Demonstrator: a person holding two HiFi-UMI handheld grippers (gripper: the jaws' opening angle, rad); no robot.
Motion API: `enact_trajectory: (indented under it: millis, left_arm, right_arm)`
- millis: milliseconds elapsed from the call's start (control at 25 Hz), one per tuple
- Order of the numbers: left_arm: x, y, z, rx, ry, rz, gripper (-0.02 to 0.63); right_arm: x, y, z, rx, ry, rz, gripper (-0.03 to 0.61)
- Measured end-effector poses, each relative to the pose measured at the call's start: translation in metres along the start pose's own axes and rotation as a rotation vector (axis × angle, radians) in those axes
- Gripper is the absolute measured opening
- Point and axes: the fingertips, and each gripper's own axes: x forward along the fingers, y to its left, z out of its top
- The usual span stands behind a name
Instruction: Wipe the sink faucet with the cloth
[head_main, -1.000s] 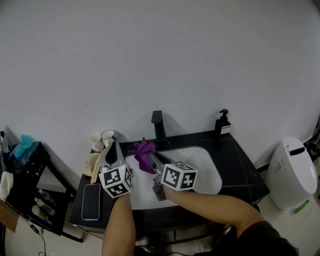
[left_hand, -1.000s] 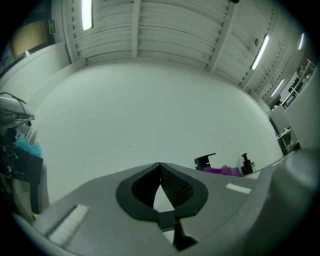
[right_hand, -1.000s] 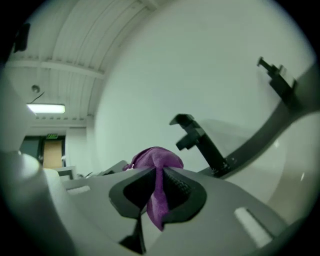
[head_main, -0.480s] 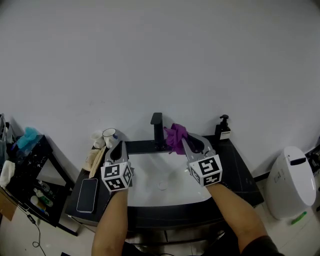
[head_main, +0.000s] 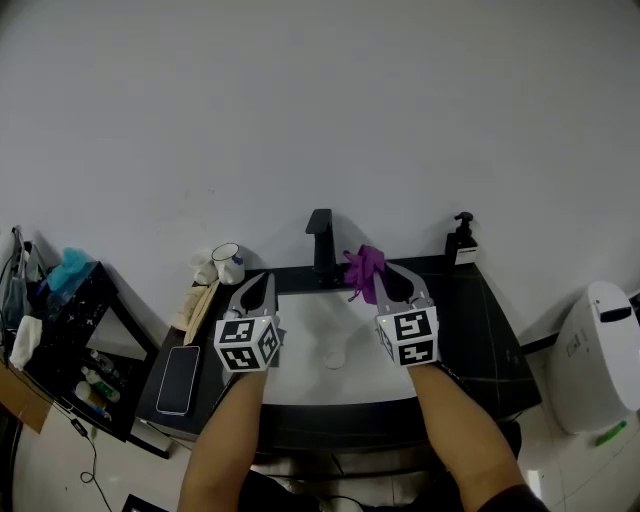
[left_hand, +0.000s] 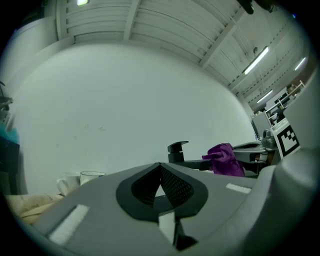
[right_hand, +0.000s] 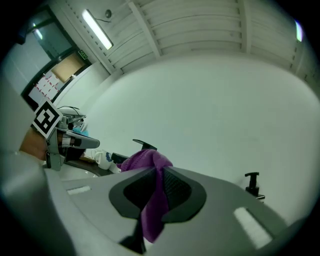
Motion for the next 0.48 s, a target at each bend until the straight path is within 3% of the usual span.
enact_trajectory:
  millis: [480]
  left_arm:
    - [-0.0015,0.0058,-0.0087,0.021,0.038,0.026,0.018]
  right_arm:
    - [-0.0015,-0.006,-0.0072,0.062,0.001,-0.006,0.041]
